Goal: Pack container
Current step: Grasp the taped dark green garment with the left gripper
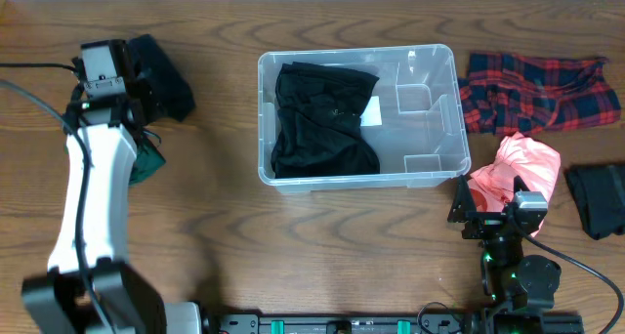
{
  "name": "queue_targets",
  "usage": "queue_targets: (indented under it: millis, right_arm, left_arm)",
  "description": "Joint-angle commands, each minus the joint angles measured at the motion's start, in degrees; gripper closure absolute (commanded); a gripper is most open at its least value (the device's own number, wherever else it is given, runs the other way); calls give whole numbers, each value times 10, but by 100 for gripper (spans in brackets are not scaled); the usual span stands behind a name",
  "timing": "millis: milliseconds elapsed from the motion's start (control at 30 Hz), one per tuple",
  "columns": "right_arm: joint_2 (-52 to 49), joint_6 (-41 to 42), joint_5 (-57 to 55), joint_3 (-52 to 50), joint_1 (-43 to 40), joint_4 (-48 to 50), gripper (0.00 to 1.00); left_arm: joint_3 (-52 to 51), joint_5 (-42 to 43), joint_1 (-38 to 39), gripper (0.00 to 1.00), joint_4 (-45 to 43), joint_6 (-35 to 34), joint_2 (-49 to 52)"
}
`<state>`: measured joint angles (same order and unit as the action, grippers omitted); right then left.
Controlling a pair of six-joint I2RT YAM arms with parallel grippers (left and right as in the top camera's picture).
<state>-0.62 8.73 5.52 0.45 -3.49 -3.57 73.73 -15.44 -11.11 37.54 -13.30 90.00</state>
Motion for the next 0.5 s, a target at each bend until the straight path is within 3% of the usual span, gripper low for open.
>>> queue_targets:
  millis: [0, 267, 467]
  right_arm:
    - [3, 4, -2, -1, 8, -2, 1]
    - [3, 4, -2, -1, 8, -2, 1]
    - [3, 4, -2, -1, 8, -2, 1]
  left_arm:
    - [-4, -7, -23, 20, -1, -4, 41]
    - [-4, -7, -52, 19, -23, -75, 101]
    - [-4, -7, -52, 20, -49, -76, 137]
